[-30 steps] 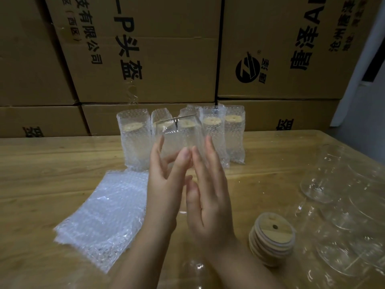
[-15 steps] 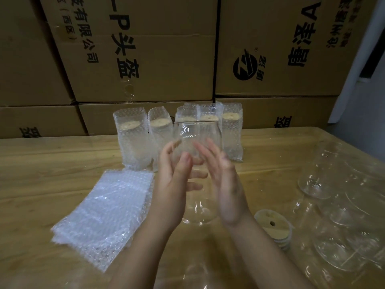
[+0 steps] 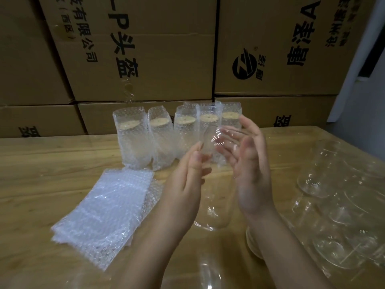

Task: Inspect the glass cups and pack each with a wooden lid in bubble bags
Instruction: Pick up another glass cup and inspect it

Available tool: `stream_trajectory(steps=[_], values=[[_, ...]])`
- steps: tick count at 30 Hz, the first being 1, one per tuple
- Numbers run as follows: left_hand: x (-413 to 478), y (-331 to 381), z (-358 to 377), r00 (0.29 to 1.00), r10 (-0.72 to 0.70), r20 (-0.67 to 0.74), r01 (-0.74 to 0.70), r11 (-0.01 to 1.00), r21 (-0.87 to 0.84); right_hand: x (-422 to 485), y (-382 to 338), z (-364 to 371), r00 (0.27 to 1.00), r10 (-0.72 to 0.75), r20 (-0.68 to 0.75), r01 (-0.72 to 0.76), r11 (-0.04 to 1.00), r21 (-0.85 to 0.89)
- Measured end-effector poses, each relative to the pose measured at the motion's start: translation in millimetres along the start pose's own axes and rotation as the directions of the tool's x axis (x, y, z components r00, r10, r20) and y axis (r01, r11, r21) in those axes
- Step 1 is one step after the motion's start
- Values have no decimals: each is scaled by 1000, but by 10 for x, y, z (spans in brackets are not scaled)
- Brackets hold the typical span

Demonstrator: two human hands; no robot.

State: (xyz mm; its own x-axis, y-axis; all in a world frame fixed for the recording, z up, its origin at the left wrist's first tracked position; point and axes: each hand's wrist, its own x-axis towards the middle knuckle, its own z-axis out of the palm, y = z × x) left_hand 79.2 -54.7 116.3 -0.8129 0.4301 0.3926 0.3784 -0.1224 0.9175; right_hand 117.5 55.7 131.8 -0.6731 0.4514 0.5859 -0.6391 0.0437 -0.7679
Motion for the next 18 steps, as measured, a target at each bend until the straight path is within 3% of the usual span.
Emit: stream_trajectory(steps=[3, 6, 9, 12, 14, 16, 18], values=[[-58, 48, 10, 997, 74, -34, -73, 997, 27, -81, -4, 96, 987, -160, 26, 161, 986, -44], [-61, 60, -21, 991, 133, -18, -131, 986, 107, -109, 29, 152, 989, -147, 9, 147, 989, -8], [-56, -19, -42, 976, 212, -47, -202, 966, 160, -94, 83, 137, 1000, 23, 20, -25, 994, 110], [-53, -114, -21, 943, 324, -74, -298, 922, 247, -54, 166, 78, 954, 281, 102, -297, 930, 218], [-51, -154, -19, 929, 356, -98, -324, 914, 244, -28, 226, 41, 880, 444, 170, -475, 839, 267], [-51, -188, -42, 904, 415, -105, -382, 893, 237, -12, 251, 39, 760, 591, 271, -650, 699, 298], [-40, -185, -65, 884, 454, -114, -421, 877, 231, -13, 278, 45, 657, 669, 347, -751, 620, 227]])
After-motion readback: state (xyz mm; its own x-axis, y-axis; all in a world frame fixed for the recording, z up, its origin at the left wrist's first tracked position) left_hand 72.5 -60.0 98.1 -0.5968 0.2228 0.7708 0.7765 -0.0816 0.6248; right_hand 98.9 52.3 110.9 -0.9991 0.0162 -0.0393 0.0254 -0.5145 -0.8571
